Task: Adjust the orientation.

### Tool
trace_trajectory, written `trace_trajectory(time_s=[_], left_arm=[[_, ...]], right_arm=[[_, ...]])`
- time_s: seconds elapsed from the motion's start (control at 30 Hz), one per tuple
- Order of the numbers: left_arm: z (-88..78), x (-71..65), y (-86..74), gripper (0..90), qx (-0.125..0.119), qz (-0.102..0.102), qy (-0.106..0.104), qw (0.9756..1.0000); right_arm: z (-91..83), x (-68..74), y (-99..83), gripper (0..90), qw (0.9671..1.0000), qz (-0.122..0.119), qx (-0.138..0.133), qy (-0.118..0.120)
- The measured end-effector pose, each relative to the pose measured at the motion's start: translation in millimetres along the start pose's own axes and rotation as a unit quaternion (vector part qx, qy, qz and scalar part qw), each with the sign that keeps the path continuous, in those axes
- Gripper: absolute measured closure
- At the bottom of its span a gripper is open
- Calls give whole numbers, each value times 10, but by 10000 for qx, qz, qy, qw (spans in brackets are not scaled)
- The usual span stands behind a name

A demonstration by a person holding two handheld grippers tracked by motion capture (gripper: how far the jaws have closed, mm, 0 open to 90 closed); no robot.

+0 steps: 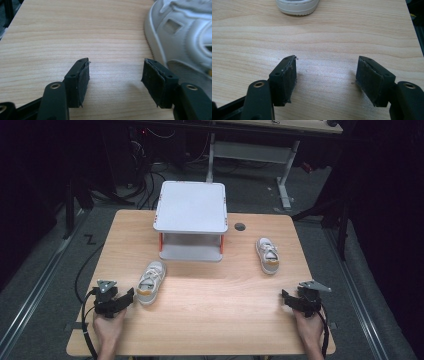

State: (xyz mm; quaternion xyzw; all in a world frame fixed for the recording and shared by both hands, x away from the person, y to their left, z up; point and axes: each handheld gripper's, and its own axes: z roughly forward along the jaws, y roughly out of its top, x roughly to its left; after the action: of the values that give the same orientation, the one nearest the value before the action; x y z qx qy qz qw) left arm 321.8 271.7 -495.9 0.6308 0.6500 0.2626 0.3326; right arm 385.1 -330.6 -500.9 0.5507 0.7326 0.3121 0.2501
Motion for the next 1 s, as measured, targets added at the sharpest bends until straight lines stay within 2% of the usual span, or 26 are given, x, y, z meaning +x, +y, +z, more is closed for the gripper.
trace_trajectory(time_s=[0.1,0.13,0.17,0.3,0.37,0.43,0.47,0.57,0.6,0.63,0.7,0.8,0.83,0.87,0.93,1.0], left_arm=[[-58,-4,32,400,-62,12,-111,9999],[-120,-5,69,410,-147,-15,-278,9995],[-151,-10,87,418,-200,-49,-337,9992],[-249,-58,168,442,-390,-38,-478,9981],[-268,-74,193,452,-427,-3,-532,9977],[-304,-135,281,453,-445,159,-644,9968],[-304,-135,281,454,-445,159,-644,9968],[-291,-206,360,454,-337,365,-715,9962],[-253,-253,396,453,-214,476,-758,9958],[-253,-253,396,454,-214,476,-758,9958],[-200,-303,422,454,-45,591,-799,9950],[-117,-348,456,462,145,766,-745,9942],[-117,-348,456,465,145,766,-745,9942],[-82,-365,465,469,217,866,-690,9936],[-45,-372,465,478,314,929,-663,9930],[-17,-374,466,486,347,908,-691,9929]], right_arm=[[0,0,0,329,10000,2,0,0],[0,1,0,329,10000,4,0,-1],[-1,1,0,329,10000,6,2,-1],[-2,6,-1,329,10000,30,9,-1],[-2,6,-1,329,10000,30,8,-2],[-2,6,-2,329,10000,28,7,-2],[-2,6,-2,329,10000,28,7,-2],[-3,7,-2,328,10000,30,8,0],[-3,7,-2,327,10000,28,8,2],[-3,7,-2,327,10000,28,8,2],[-3,7,-3,326,10000,25,9,1],[-4,7,-3,325,10000,22,10,4],[-4,7,-3,325,10000,22,10,4],[-4,8,-3,324,10000,19,10,6],[-4,7,-3,324,10000,18,10,6],[-4,8,-3,324,10000,19,10,7]])
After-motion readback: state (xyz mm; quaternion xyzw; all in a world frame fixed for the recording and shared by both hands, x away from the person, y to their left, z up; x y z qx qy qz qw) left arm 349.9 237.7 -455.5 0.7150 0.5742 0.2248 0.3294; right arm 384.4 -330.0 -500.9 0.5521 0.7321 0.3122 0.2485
